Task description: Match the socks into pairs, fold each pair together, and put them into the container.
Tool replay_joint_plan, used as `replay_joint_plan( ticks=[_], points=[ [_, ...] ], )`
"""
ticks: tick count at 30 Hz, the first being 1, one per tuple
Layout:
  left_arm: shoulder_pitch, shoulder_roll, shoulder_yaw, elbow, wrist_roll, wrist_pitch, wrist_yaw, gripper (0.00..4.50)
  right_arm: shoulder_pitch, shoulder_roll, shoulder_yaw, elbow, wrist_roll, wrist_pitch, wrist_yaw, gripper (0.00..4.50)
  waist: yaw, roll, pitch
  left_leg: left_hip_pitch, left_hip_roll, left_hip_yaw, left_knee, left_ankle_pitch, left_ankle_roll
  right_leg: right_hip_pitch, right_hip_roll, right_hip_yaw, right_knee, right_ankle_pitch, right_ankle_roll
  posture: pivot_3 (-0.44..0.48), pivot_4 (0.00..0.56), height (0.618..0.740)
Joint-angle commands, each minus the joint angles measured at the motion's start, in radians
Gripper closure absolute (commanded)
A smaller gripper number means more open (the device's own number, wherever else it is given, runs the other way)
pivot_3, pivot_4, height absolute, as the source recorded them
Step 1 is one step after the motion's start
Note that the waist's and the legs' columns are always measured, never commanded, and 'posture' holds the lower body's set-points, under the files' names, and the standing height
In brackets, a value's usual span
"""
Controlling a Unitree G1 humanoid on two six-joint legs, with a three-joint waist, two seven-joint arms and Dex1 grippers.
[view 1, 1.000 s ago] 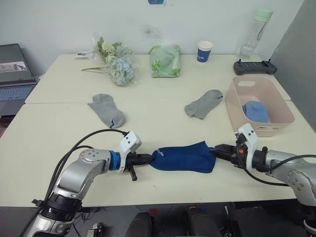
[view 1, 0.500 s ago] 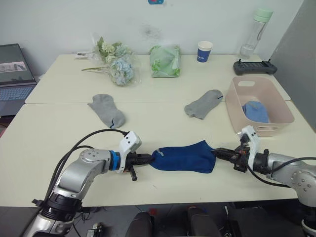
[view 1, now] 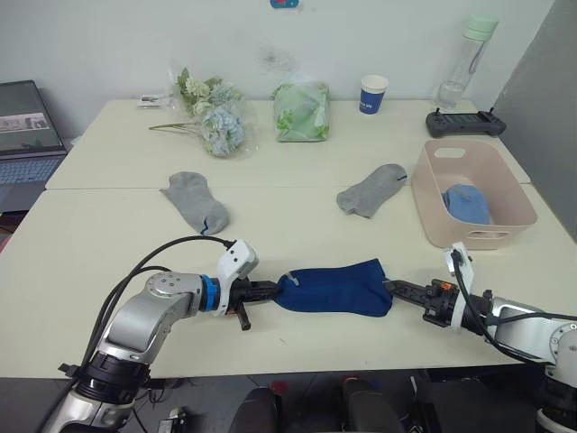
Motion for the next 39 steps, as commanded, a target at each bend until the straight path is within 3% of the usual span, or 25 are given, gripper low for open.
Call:
replay_joint_plan(
  ticks=[1, 11, 17, 21, 25, 31, 34, 39],
  points=[
    [0.0, 0.01, -0.006, -0.008, 0.006, 0.002, 0.009, 4.5, 0.003, -0.033, -0.016, -0.007, 0.049, -0.02, -0.041, 4.47, -0.001, 0.001, 0.0, 0.0, 0.0, 0.0, 0.0, 0.0, 0.0, 0.0, 0.0, 0.0, 0.0, 0.0, 0.0, 0.0, 0.15, 0.74],
    [-0.007, 0.008, -0.014, -0.002, 0.013, -0.002, 0.008, 4.5, 0.056, -0.089, 0.027, -0.018, 0.196, -0.075, -0.11, 4.47, 0.0, 0.001, 0.0, 0.0, 0.0, 0.001, 0.0, 0.0, 0.0, 0.0, 0.0, 0.0, 0.0, 0.0, 0.0, 0.0, 0.15, 0.74],
    [-0.008, 0.006, -0.012, -0.006, 0.008, -0.005, 0.005, 4.5, 0.048, -0.115, 0.091, -0.027, 0.088, -0.162, -0.092, 4.47, 0.0, 0.001, 0.0, 0.0, 0.0, 0.0, 0.0, 0.0, 0.0, 0.0, 0.0, 0.0, 0.0, 0.0, 0.0, 0.0, 0.15, 0.74],
    [-0.004, 0.008, -0.006, -0.009, 0.004, -0.001, 0.007, 4.5, 0.058, -0.201, 0.137, -0.039, -0.061, -0.231, 0.037, 3.47, 0.0, 0.001, 0.0, 0.0, 0.0, 0.001, 0.0, 0.0, 0.0, 0.0, 0.0, -0.001, -0.001, 0.0, 0.0, 0.0, 0.15, 0.74],
    [0.001, 0.01, -0.004, -0.016, 0.001, 0.002, 0.007, 4.5, 0.057, -0.284, 0.206, -0.041, -0.186, -0.282, 0.158, 2.01, 0.0, 0.001, 0.0, 0.0, 0.0, 0.001, 0.0, 0.0, 0.0, 0.0, 0.001, -0.001, -0.001, 0.0, 0.0, 0.0, 0.15, 0.74],
    [-0.01, 0.002, -0.017, -0.012, 0.001, 0.001, 0.004, 4.5, -0.017, -0.234, 0.246, 0.044, -0.156, -0.197, 0.168, 0.02, -0.001, 0.0, -0.001, 0.001, 0.0, 0.0, 0.0, 0.0, 0.0, 0.0, 0.001, -0.001, 0.0, 0.0, 0.0, 0.0, 0.15, 0.74],
    [-0.013, 0.001, -0.019, -0.013, 0.002, 0.0, 0.003, 4.5, -0.057, -0.179, 0.219, 0.113, -0.032, -0.088, 0.109, 0.02, -0.001, -0.002, -0.002, 0.001, 0.0, 0.001, 0.0, 0.0, 0.0, 0.0, 0.001, 0.0, 0.0, 0.0, 0.0, 0.0, 0.15, 0.74],
    [-0.002, 0.006, -0.015, -0.022, 0.002, 0.001, 0.006, 4.5, -0.07, -0.157, 0.216, 0.134, -0.006, -0.025, 0.053, 0.02, 0.0, -0.002, -0.002, 0.0, 0.001, -0.002, -0.001, 0.0, 0.0, 0.0, 0.001, 0.0, -0.001, 0.0, 0.0, 0.0, 0.15, 0.74]
  ],
)
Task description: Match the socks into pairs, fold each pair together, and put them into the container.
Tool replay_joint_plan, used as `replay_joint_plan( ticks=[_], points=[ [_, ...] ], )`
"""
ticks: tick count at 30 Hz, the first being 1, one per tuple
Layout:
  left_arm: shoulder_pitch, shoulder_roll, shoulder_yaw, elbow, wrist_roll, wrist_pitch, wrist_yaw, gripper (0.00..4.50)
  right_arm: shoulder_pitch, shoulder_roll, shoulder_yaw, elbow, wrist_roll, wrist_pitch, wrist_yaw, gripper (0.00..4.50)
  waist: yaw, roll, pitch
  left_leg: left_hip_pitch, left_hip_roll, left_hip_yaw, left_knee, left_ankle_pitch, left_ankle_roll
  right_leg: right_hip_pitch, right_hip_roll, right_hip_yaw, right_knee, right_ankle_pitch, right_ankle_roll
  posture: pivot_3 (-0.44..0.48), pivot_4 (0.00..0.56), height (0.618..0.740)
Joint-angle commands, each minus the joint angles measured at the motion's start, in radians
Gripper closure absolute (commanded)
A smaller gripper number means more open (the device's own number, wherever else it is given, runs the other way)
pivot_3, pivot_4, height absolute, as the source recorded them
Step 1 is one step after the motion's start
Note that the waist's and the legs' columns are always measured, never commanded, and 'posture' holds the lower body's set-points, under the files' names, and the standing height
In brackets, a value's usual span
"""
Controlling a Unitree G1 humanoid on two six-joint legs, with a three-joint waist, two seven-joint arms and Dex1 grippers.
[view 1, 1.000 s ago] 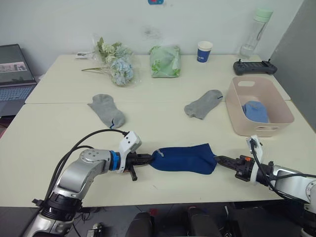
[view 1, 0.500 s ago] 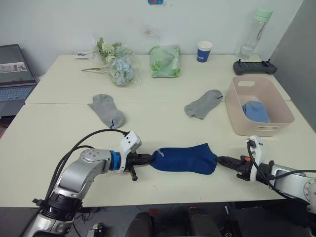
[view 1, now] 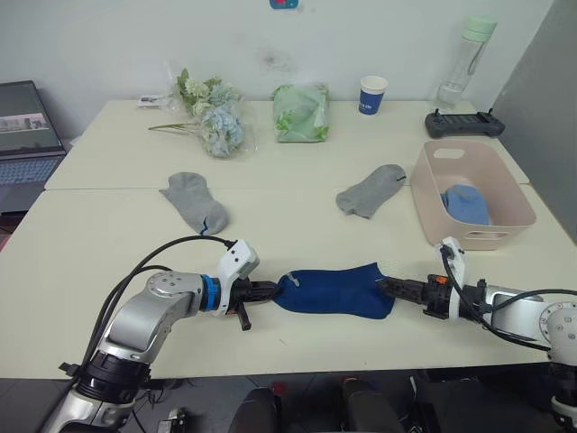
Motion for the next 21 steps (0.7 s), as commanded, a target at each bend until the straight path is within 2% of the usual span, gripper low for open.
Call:
replay_joint_plan(
  ticks=[1, 5, 12, 19, 21],
  points=[
    [0.006, 0.005, -0.007, -0.025, 0.001, 0.001, 0.009, 4.5, 0.019, 0.012, 0.014, 0.019, 0.03, 0.066, -0.03, 0.02, 0.0, 0.0, 0.0, 0.0, 0.0, 0.0, 0.0, 0.0, 0.0, 0.0, 0.0, 0.0, 0.0, 0.0, 0.0, 0.0, 0.15, 0.74],
    [0.022, 0.006, -0.004, -0.04, -0.003, 0.005, 0.015, 4.5, 0.013, 0.053, 0.006, 0.053, 0.069, 0.074, -0.05, 0.02, 0.0, -0.001, -0.003, 0.0, 0.0, 0.0, 0.0, 0.0, 0.0, 0.0, 0.0, 0.0, 0.0, 0.0, 0.0, 0.0, 0.15, 0.74],
    [0.017, 0.008, -0.008, -0.039, -0.006, 0.008, 0.017, 4.5, -0.013, 0.108, 0.014, 0.108, 0.025, 0.047, -0.044, 0.02, -0.002, -0.002, -0.007, 0.001, 0.0, 0.001, 0.0, 0.0, 0.0, 0.001, 0.0, 0.0, 0.0, 0.0, 0.0, 0.0, 0.15, 0.74],
    [0.008, 0.016, -0.012, -0.036, -0.005, 0.007, 0.008, 4.5, -0.008, 0.101, 0.053, 0.088, -0.051, 0.017, 0.065, 0.02, -0.004, -0.002, -0.008, 0.001, 0.0, 0.001, 0.0, 0.0, 0.0, 0.001, 0.001, 0.0, 0.0, 0.0, 0.0, 0.0, 0.15, 0.74],
    [0.005, 0.017, -0.012, -0.032, -0.004, 0.007, 0.008, 4.5, -0.004, 0.094, 0.065, 0.083, -0.087, -0.005, 0.086, 0.4, -0.004, -0.002, -0.008, 0.001, 0.0, 0.0, 0.0, 0.0, 0.0, 0.001, 0.001, 0.0, 0.0, 0.0, 0.0, 0.0, 0.15, 0.74]
  ],
)
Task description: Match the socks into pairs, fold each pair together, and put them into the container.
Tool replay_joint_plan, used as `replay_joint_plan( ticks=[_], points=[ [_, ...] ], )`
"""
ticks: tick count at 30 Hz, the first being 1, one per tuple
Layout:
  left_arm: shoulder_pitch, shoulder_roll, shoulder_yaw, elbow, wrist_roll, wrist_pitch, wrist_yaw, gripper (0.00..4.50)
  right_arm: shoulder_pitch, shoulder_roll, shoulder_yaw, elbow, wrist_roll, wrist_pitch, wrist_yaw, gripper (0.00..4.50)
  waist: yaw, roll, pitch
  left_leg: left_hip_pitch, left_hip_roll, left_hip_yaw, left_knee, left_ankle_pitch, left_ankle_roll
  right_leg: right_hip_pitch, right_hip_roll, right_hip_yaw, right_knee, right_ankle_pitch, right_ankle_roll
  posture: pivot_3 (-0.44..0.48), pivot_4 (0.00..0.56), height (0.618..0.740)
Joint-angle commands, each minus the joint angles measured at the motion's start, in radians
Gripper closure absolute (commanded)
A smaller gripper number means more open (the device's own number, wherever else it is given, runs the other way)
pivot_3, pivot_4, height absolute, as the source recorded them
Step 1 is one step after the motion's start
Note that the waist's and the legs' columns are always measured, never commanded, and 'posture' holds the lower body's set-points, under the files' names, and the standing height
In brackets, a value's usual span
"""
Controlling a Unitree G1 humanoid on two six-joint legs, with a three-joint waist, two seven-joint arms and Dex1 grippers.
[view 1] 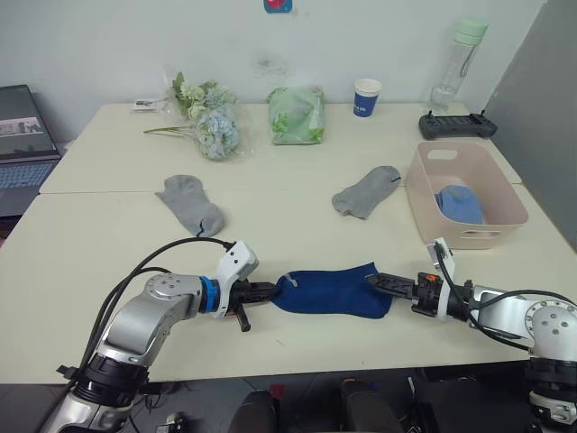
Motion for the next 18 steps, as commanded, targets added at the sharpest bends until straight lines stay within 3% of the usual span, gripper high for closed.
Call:
replay_joint_plan(
  ticks=[1, 12, 17, 18],
  points=[
    [-0.01, 0.01, -0.012, -0.016, -0.002, 0.002, -0.008, 4.5, 0.027, 0.001, 0.063, 0.005, -0.066, -0.006, 0.035, 0.62, 0.0, 0.0, 0.0, 0.0, 0.0, 0.0, 0.0, 0.0, 0.0, 0.0, 0.0, 0.0, 0.0, 0.0, 0.0, 0.0, 0.15, 0.74],
    [-0.003, 0.01, 0.003, -0.016, -0.008, -0.008, -0.01, 4.5, 0.032, 0.015, 0.057, -0.009, -0.139, -0.038, 0.085, 4.34, 0.0, -0.002, -0.001, 0.0, 0.0, 0.0, 0.0, 0.0, 0.0, 0.0, 0.0, 0.0, 0.0, 0.0, 0.0, 0.0, 0.15, 0.74],
    [0.003, 0.015, 0.021, -0.019, -0.026, -0.026, -0.03, 4.5, 0.019, 0.021, 0.046, -0.009, -0.156, -0.05, 0.092, 4.47, 0.0, -0.002, -0.001, 0.0, 0.0, 0.0, 0.0, 0.0, 0.0, 0.0, 0.0, 0.0, 0.0, 0.0, 0.0, 0.0, 0.15, 0.74],
    [0.006, 0.009, 0.031, -0.022, -0.037, -0.025, -0.031, 4.29, 0.015, 0.022, 0.044, -0.008, -0.156, -0.049, 0.092, 4.5, 0.0, -0.002, -0.001, 0.0, 0.0, 0.0, 0.0, 0.0, 0.0, 0.0, 0.0, 0.0, 0.0, 0.0, 0.0, 0.0, 0.15, 0.74]
  ],
)
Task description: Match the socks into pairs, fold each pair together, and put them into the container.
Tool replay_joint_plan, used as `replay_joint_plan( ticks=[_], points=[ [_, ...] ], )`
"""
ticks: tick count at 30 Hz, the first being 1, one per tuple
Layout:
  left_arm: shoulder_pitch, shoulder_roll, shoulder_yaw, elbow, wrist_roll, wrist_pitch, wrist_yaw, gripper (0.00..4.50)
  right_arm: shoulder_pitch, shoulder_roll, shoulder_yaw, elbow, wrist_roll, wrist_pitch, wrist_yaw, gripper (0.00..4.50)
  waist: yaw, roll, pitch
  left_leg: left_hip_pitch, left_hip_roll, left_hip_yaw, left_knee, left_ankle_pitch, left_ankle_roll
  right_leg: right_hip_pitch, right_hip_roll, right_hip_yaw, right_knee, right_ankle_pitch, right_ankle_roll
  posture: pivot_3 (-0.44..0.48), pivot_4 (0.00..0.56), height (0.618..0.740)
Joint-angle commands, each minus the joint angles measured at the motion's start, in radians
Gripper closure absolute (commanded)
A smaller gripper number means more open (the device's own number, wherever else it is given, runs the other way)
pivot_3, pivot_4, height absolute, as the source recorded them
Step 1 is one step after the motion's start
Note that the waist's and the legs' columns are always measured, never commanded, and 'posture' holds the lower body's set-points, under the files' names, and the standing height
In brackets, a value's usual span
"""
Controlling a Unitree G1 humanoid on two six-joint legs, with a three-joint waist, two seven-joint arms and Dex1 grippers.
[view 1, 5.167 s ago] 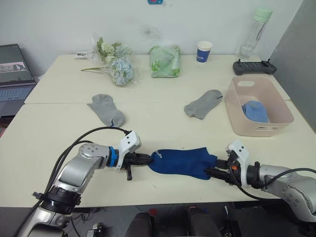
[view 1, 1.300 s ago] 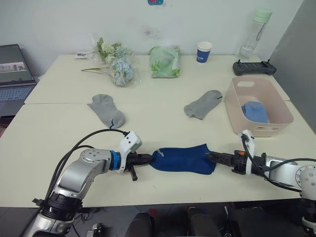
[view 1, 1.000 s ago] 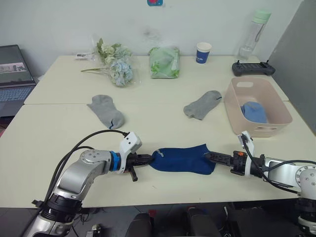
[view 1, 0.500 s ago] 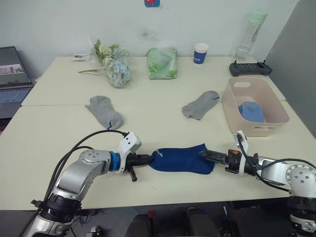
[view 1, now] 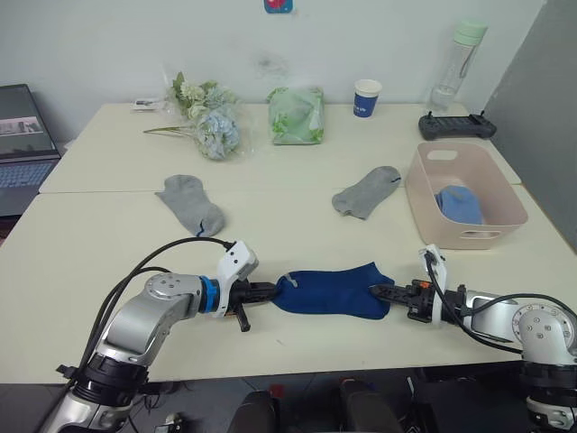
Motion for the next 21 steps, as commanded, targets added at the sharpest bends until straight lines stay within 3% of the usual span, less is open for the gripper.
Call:
replay_joint_plan(
  ticks=[1, 10, 14, 17, 21],
  points=[
    [0.007, 0.001, 0.036, -0.025, -0.039, -0.017, -0.016, 4.07, -0.007, 0.013, 0.003, 0.013, -0.018, 0.0, 0.002, 4.5, 0.0, 0.0, 0.0, 0.0, 0.0, 0.0, 0.0, 0.0, 0.0, 0.0, 0.0, 0.0, 0.0, 0.0, 0.0, 0.0, 0.15, 0.74],
    [-0.049, 0.066, 0.139, 0.027, -0.109, -0.022, -0.075, 1.38, -0.011, 0.016, -0.003, 0.002, -0.037, 0.007, 0.014, 4.5, 0.0, 0.0, 0.0, 0.0, 0.0, -0.001, 0.0, 0.0, 0.0, 0.0, 0.0, 0.0, 0.0, 0.0, 0.0, 0.0, 0.15, 0.74],
    [-0.12, 0.035, 0.216, 0.019, -0.204, -0.04, -0.104, 0.09, -0.013, 0.009, -0.006, -0.003, -0.038, 0.009, 0.021, 4.5, 0.001, 0.0, 0.001, -0.001, 0.0, 0.0, 0.0, 0.0, 0.0, 0.0, 0.0, -0.002, 0.0, 0.0, 0.0, 0.0, 0.15, 0.74],
    [-0.142, -0.029, 0.066, -0.057, -0.139, -0.184, -0.169, 0.32, -0.019, -0.004, -0.01, -0.007, -0.038, 0.014, 0.03, 4.5, 0.002, 0.0, 0.001, -0.001, -0.001, 0.001, 0.0, 0.0, 0.0, 0.0, 0.0, -0.001, -0.001, 0.0, 0.0, 0.0, 0.15, 0.74],
    [-0.133, -0.078, -0.083, -0.024, -0.027, -0.289, -0.186, 1.59, -0.021, -0.007, -0.009, -0.007, -0.04, 0.016, 0.034, 4.5, 0.001, 0.0, 0.001, -0.001, -0.001, 0.002, 0.0, 0.0, 0.0, 0.0, -0.001, 0.001, -0.001, 0.0, 0.0, 0.0, 0.15, 0.74]
  ],
)
